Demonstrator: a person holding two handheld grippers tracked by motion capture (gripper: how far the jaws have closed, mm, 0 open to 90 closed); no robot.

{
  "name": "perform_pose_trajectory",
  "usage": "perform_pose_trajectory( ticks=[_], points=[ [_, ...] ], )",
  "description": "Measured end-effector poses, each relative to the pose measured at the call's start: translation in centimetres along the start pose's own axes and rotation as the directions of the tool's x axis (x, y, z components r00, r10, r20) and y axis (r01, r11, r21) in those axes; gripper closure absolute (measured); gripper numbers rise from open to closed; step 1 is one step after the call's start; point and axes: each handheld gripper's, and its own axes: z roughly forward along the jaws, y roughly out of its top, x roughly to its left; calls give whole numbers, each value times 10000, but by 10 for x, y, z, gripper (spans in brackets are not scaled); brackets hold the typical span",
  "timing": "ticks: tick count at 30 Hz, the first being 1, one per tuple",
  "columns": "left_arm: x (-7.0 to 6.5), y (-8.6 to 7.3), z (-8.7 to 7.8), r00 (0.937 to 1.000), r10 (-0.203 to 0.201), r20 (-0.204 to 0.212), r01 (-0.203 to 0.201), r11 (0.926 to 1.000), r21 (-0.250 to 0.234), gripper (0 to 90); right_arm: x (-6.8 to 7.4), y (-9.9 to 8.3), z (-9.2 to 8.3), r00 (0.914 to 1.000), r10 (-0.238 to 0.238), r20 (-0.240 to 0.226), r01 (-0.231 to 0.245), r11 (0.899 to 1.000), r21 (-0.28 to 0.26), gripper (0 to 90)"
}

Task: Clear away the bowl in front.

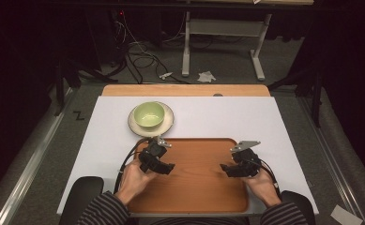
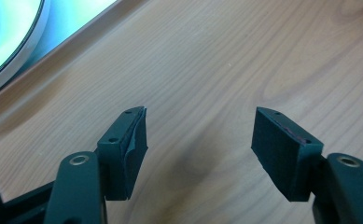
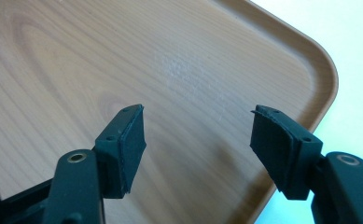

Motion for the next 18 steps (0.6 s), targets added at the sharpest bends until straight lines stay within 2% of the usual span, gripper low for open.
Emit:
perform_pose_trajectory(
  ticks=[3, 7, 13, 16, 18],
  points=[
    [1, 0, 1, 9997, -195, 117, 193, 9997, 160, 354, 0, 0, -1, 10000, 62, 9, -62, 10000, -1, 366],
    [4, 0, -1, 9989, -432, 200, 432, 9991, 10, 353, 0, 0, 0, 10000, 87, 25, -87, 10000, 14, 366],
    [11, 4, 1, 9981, -522, 313, 520, 9986, 68, 369, -1, 0, 0, 9999, 112, -25, -112, 9999, 41, 365],
    [16, 7, -1, 9961, -796, 377, 798, 9968, -36, 368, -1, 1, 0, 9998, 185, -121, -185, 9998, -40, 365],
    [16, 8, -3, 9968, -707, 372, 711, 9974, -103, 372, -3, 0, -1, 9995, 279, -155, -280, 9996, -34, 367]
  ],
)
